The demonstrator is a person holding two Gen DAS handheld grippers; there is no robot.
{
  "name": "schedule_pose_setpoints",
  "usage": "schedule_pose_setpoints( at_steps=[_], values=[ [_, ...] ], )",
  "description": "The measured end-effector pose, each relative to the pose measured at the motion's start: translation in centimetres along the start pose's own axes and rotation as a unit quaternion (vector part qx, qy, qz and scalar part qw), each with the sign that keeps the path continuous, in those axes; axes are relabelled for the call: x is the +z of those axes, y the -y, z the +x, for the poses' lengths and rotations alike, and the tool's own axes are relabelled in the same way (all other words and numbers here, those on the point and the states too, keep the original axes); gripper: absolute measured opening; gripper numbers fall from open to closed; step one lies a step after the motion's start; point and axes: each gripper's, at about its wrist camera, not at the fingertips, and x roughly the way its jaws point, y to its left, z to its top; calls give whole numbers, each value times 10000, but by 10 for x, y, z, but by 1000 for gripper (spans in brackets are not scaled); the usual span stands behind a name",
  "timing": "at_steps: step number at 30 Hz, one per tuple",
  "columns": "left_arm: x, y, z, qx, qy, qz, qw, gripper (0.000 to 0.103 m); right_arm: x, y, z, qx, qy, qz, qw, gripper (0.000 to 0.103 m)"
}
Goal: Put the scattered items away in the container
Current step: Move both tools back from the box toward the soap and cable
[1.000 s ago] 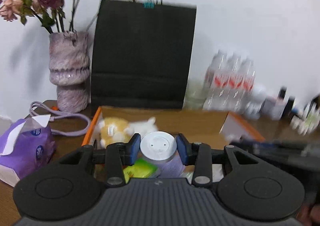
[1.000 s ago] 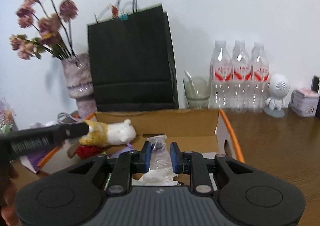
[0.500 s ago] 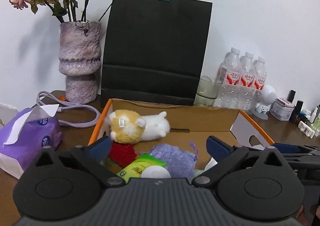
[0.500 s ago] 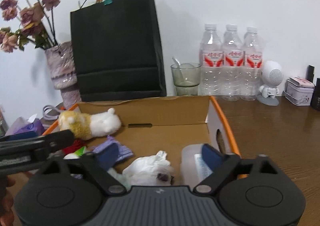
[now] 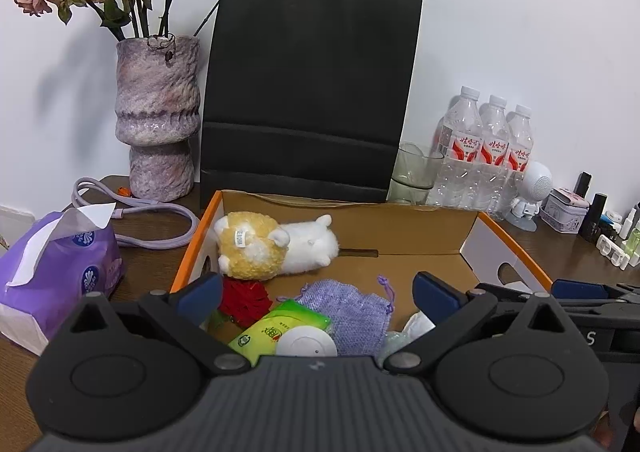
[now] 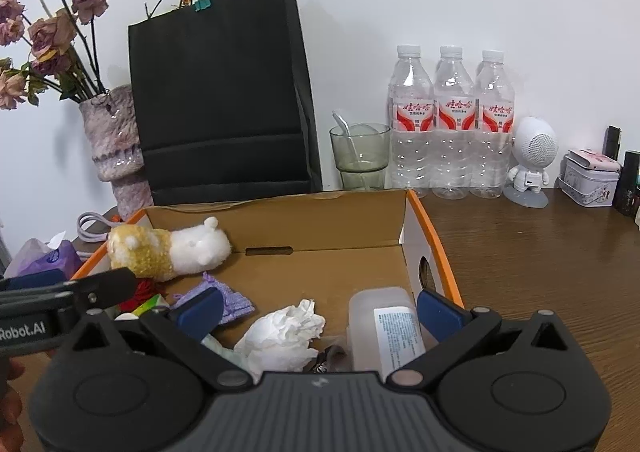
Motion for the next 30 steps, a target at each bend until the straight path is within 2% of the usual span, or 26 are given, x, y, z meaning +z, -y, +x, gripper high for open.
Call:
schedule_pose_setpoints(
  at_steps=[7, 14, 18, 21, 25, 30],
  values=[
    [3, -5, -21, -119, 158, -12, 9998, 103, -2, -8, -10, 4, 93, -132, 9999, 103],
    [-24, -21, -62, -132, 379, 503, 9979, 103, -27, -17, -47, 2, 269, -419, 9988, 103],
    [-58, -44, -76, -1, 305, 347, 9989, 103, -61, -31, -64, 95, 49, -801, 9967, 103],
    [-77, -58, -76, 125, 20, 284, 9995, 103, -85, -39, -66, 120, -185, -868, 9960, 103],
    [-84, -67, -77, 92, -186, 189, 9996, 103, -105, -53, -59, 176, -528, -957, 9939, 103],
    [-87, -68, -79, 51, -215, 177, 9996, 103, -113, -61, -54, 101, -595, -990, 9933, 103]
  ],
)
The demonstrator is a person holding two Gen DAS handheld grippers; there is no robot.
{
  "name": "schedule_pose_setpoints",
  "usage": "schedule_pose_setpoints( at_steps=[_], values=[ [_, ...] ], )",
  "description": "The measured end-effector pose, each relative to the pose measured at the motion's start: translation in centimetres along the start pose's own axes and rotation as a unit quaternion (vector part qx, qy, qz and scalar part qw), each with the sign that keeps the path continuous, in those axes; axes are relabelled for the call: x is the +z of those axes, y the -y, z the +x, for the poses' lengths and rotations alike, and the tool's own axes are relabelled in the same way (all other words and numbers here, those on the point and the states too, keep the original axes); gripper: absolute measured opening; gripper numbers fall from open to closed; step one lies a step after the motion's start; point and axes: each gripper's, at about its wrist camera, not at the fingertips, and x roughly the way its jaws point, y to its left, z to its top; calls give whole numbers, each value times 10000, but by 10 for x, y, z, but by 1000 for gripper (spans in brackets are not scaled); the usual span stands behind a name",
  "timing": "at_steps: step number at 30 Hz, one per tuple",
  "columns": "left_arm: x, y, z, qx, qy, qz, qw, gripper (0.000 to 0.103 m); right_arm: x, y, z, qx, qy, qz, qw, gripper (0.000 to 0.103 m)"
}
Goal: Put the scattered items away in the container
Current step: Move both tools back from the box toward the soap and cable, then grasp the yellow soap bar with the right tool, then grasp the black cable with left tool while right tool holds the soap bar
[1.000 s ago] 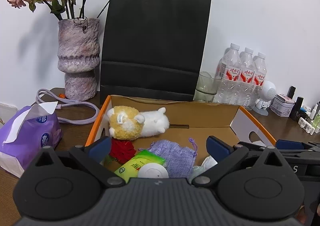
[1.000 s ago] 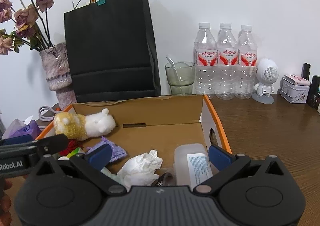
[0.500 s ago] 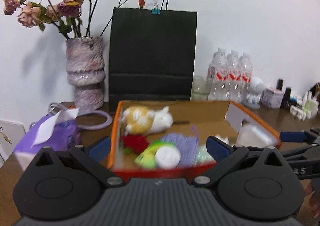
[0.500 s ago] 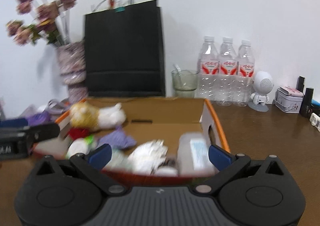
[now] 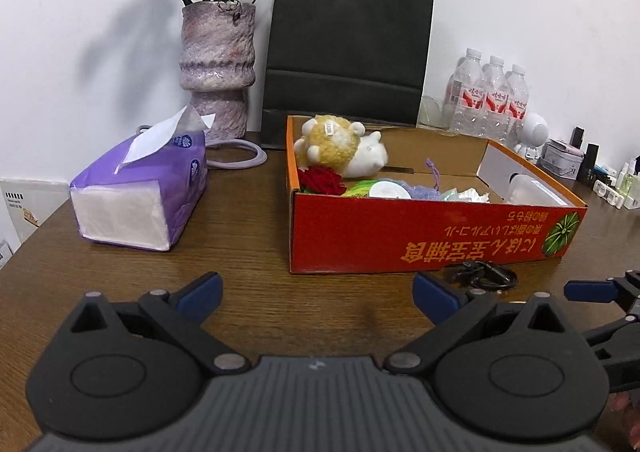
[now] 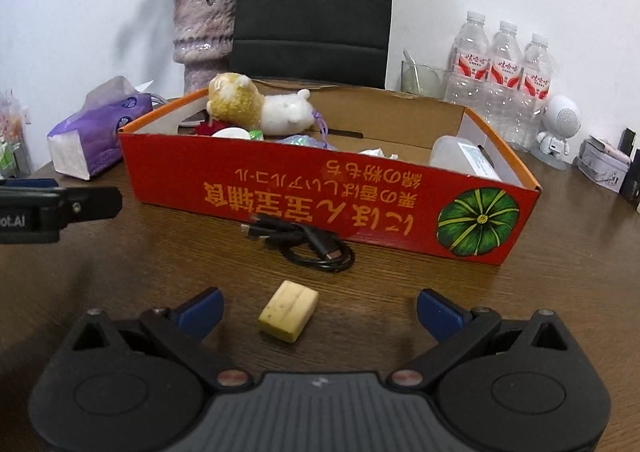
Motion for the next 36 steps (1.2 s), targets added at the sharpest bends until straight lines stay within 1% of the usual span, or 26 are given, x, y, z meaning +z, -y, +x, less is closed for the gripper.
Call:
schedule_pose_setpoints(
  at_steps=[2, 4, 5, 7, 9, 10, 12, 14, 17, 19, 23, 28, 32, 36],
  values=[
    [-1, 1, 1, -22, -47, 19, 10000, 103, 0, 0, 2, 38, -40, 96, 9999, 101],
    [-3, 3, 2, -39, -82, 33, 10000, 103, -2, 0, 3, 124, -90, 135, 9998, 90],
    [-4, 3, 3, -44, -101, 42, 9999, 103, -3, 1, 3, 183, -81, 159, 9997, 87],
    [-5, 4, 4, -63, -138, 56, 9999, 103, -4, 1, 2, 249, -43, 122, 9996, 79],
    [-7, 6, 6, -80, -197, 77, 9997, 103, -3, -1, 0, 307, 13, 74, 9995, 54],
    [-8, 7, 7, -95, -233, 93, 9996, 103, -3, -1, -1, 331, 36, 55, 9994, 48],
    [-11, 9, 9, -111, -295, 121, 9994, 103, -3, 0, -3, 399, 48, 21, 9992, 32],
    [-13, 13, 9, -88, -317, 184, 9993, 103, -3, 2, -4, 478, 47, 24, 9988, 22],
    [-15, 20, 9, -108, -293, 272, 9991, 103, -3, 10, -6, 612, 36, 124, 9980, 20],
    [-15, 28, 9, -151, -277, 354, 9989, 103, -3, 18, -7, 604, 51, 216, 9979, 20],
    [-16, 51, 12, -328, -314, 408, 9981, 103, -1, 42, -11, 497, 166, 460, 9976, 20],
    [-13, 92, 26, -347, -383, 466, 9976, 103, -2, 71, -14, 284, 290, 557, 9976, 20],
    [-8, 122, 45, -240, -446, 446, 9977, 103, -5, 91, -14, 258, 280, 522, 9979, 20],
    [-3, 142, 66, -89, -680, 353, 9970, 103, -5, 105, -19, 331, 342, 571, 9972, 21]
  ],
)
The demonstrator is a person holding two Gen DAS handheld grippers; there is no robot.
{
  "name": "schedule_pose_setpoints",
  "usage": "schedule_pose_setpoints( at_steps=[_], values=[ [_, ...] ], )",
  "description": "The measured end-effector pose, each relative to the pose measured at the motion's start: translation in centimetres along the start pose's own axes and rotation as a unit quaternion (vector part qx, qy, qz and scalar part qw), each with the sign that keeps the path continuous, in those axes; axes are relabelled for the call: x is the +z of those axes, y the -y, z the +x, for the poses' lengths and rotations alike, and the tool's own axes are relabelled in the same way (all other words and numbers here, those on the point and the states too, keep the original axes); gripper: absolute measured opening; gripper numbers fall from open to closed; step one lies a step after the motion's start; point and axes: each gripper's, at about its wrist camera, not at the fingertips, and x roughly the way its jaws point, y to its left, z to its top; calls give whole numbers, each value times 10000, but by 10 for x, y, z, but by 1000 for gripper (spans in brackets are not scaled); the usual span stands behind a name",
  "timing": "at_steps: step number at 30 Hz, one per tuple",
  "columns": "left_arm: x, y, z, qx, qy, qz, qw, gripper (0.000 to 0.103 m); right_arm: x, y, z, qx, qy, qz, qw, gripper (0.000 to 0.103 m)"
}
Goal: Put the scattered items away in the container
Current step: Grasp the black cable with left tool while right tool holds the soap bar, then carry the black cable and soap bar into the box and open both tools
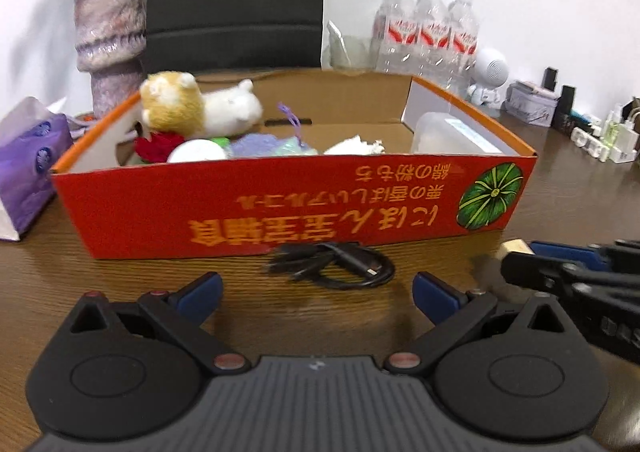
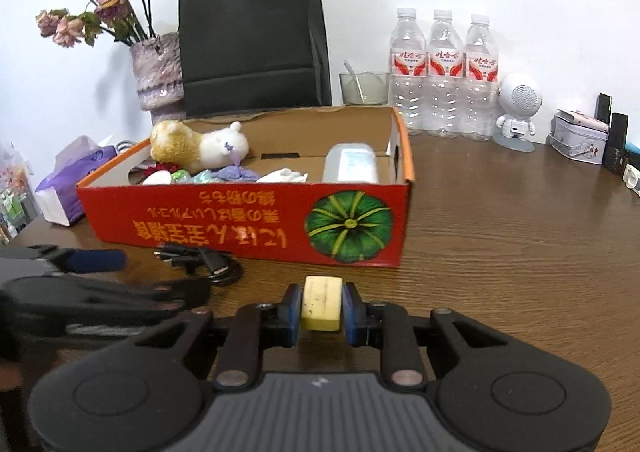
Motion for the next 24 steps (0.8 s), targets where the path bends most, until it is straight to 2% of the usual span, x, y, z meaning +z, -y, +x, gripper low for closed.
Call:
schedule_pose_setpoints(
  at_steps=[6, 9, 11, 12, 15, 17, 22, 23, 24],
  values=[
    [7, 3, 14, 337, -140, -236, 9991, 103, 2, 10, -5, 127, 47, 158, 9998, 21],
    [7, 4, 15, 358, -145, -232, 9990, 102, 2, 11, -5, 158, 34, 192, 9997, 21],
    [7, 5, 14, 331, -84, -226, 9992, 91, 2, 9, -6, 161, 44, 175, 9997, 21],
    [7, 5, 12, 317, -24, -199, 9993, 76, 2, 9, -6, 162, 53, 164, 9997, 21],
    [6, 4, 8, 179, 48, -133, 9997, 67, 1, 6, -8, 163, 81, 138, 9997, 21],
    [3, 4, 3, 48, 88, -130, 9999, 56, 1, 4, -9, 160, 99, 104, 9998, 21],
    [-4, 1, -10, -173, 157, -38, 9997, 45, -1, 0, -8, 144, 76, 41, 9999, 21],
    [-5, -1, -12, -220, 159, -38, 9996, 41, -2, 0, -8, 135, 72, 33, 9999, 21],
    [-6, -2, -15, -269, 174, -21, 9995, 32, -2, -1, -8, 126, 68, 24, 9999, 21]
  ],
)
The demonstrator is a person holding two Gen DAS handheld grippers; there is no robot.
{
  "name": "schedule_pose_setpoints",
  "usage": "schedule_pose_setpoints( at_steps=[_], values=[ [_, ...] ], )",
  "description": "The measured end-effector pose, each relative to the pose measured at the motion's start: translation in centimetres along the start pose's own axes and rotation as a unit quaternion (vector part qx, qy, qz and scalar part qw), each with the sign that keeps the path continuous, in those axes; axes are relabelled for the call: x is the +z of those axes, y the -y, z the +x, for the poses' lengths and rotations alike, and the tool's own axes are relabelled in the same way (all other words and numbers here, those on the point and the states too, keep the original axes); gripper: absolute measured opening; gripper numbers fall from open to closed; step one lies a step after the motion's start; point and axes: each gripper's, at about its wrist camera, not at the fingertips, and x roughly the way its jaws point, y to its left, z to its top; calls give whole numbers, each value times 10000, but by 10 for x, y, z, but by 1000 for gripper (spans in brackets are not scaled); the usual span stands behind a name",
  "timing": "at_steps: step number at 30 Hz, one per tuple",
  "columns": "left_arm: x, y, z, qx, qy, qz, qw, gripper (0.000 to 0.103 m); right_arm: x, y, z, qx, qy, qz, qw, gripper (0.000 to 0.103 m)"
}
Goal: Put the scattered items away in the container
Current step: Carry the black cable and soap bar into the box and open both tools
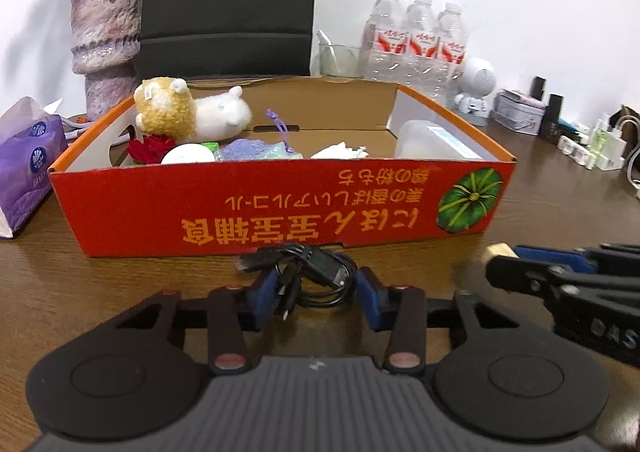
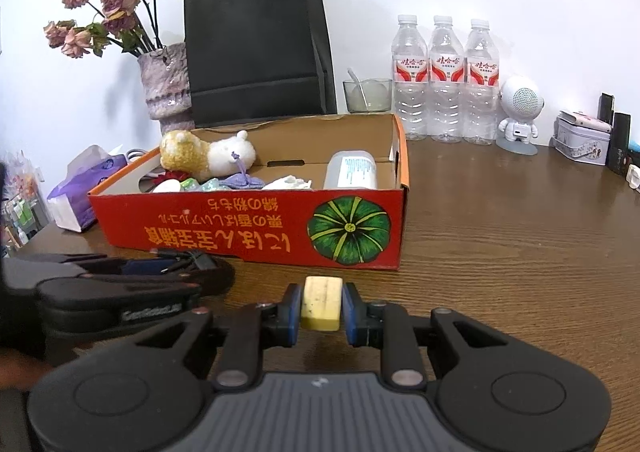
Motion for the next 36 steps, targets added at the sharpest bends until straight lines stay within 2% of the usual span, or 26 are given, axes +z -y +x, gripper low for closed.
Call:
schedule_pose_setpoints(
  at_steps=[1, 6, 9, 10, 11, 13, 14, 18, 20, 21, 23, 26, 30, 32, 34, 36],
  values=[
    [-1, -1, -2, -1, -12, 51, 10000, 10, 0, 0, 0, -7, -6, -10, 10000, 21],
    [-7, -8, -10, -125, -20, 88, 9999, 10, -3, -3, 3, -67, -55, -71, 9999, 21],
    [-8, -12, -14, -186, -29, -75, 9998, 16, -3, -4, 3, -89, -61, -91, 9999, 21],
    [-8, -12, -16, -201, -22, -88, 9998, 28, -3, -4, 2, -91, -42, -95, 9999, 21],
    [-8, -11, -16, -196, -26, -114, 9997, 52, -3, -4, 1, -94, -19, -95, 9999, 21],
    [-6, -10, -17, -159, 29, -168, 9997, 71, -2, -2, -1, -86, 26, -66, 9999, 21],
    [-5, -8, -16, -115, 52, -139, 9998, 72, -1, -1, -2, -79, 38, -47, 10000, 21],
    [3, -2, -2, -15, -22, -112, 9999, 72, 0, 2, -1, -33, 15, 20, 10000, 21],
    [4, -1, 8, 66, -139, -104, 9998, 68, 0, 2, -1, -12, -8, 23, 10000, 21],
    [4, 1, 9, 131, -106, -11, 9999, 64, 0, 2, -1, -8, -18, 20, 10000, 21],
    [4, 1, 9, 110, -92, 53, 9999, 45, 0, 2, 0, -6, -66, 7, 10000, 21],
    [2, 0, 6, 8, -73, 133, 9999, 43, -2, 1, 4, -56, -213, -1, 9998, 21],
    [1, -3, 4, -59, -64, 107, 9999, 42, -4, 0, 6, -141, -291, -51, 9995, 30],
    [0, -4, 3, -74, -60, 93, 9999, 42, -6, 2, 10, -184, -394, -38, 9990, 30],
    [-1, -5, 2, -80, -57, 91, 9999, 42, -7, 3, 12, -196, -430, -68, 9989, 30],
    [-1, -6, 0, -78, -42, 86, 9999, 42, -7, 2, 12, -158, -446, -119, 9988, 20]
  ],
)
